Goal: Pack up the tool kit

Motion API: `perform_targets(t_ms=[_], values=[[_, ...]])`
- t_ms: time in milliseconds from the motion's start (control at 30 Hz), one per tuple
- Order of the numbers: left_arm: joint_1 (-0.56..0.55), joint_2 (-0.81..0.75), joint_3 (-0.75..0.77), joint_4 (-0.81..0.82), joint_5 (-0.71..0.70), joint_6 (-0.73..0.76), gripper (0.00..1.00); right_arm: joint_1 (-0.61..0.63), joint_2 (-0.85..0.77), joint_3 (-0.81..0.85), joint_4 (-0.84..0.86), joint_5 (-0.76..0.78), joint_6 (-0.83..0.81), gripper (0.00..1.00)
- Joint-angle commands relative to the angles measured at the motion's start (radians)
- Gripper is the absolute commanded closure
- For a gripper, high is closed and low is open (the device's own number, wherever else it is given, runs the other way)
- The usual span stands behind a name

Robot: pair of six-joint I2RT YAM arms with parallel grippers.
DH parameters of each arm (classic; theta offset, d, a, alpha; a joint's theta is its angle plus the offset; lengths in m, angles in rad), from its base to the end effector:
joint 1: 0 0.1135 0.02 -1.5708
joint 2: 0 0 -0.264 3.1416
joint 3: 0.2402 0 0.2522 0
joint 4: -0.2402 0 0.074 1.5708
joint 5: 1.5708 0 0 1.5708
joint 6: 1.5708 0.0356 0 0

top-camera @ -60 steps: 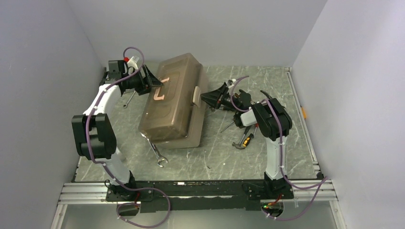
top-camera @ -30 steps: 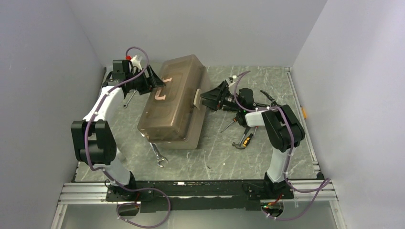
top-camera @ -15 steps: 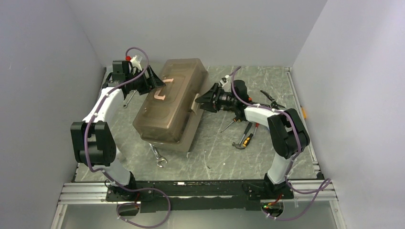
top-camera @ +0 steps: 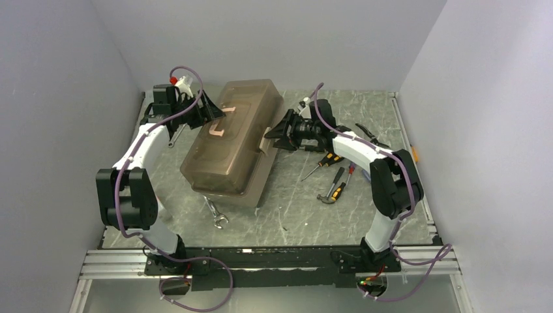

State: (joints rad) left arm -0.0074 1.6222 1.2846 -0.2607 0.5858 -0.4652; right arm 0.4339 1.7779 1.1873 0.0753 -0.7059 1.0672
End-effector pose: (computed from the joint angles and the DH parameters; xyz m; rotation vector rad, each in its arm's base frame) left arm 0.3701 -0.0224 0.2942 -0.1552 2.1882 -0.9032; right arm 0.3524 0.1887 0.2355 0.2511 2.3798 1.5605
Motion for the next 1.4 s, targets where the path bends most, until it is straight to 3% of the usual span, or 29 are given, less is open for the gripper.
perform_targets(t_ms=[0,367,400,467,500,533,767,933,1367], values=[[-0.072,0.033,-0.084,-0.163,0.108,0.009,0.21,0.061,0.003,0.073,-0.220,0.218,-0.106,0.71],[-0.118,0.024,-0.142,-0.066,0.114,-0.034,0.21,0.062,-0.003,0.183,-0.491,0.387,-0.222,0.70],[-0.122,0.025,-0.143,-0.060,0.115,-0.036,0.21,0.061,-0.013,0.175,-0.489,0.381,-0.222,0.64],[-0.126,0.034,-0.140,-0.059,0.117,-0.033,0.21,0.058,-0.044,0.120,-0.428,0.335,-0.208,0.23],[-0.126,0.043,-0.139,-0.061,0.118,-0.029,0.21,0.057,-0.062,0.072,-0.373,0.312,-0.190,0.08],[-0.126,0.050,-0.135,-0.064,0.119,-0.023,0.21,0.052,-0.076,0.029,-0.289,0.283,-0.172,0.04],[-0.119,0.089,-0.131,-0.085,0.116,0.002,0.21,0.040,-0.119,-0.242,0.155,0.150,-0.064,0.06],[-0.069,0.135,-0.161,-0.023,0.160,-0.029,0.24,0.041,-0.089,-0.313,0.459,0.115,0.040,0.08],[-0.045,0.145,-0.252,0.111,0.204,-0.138,0.18,-0.003,0.116,-0.135,0.624,0.055,0.156,0.10]])
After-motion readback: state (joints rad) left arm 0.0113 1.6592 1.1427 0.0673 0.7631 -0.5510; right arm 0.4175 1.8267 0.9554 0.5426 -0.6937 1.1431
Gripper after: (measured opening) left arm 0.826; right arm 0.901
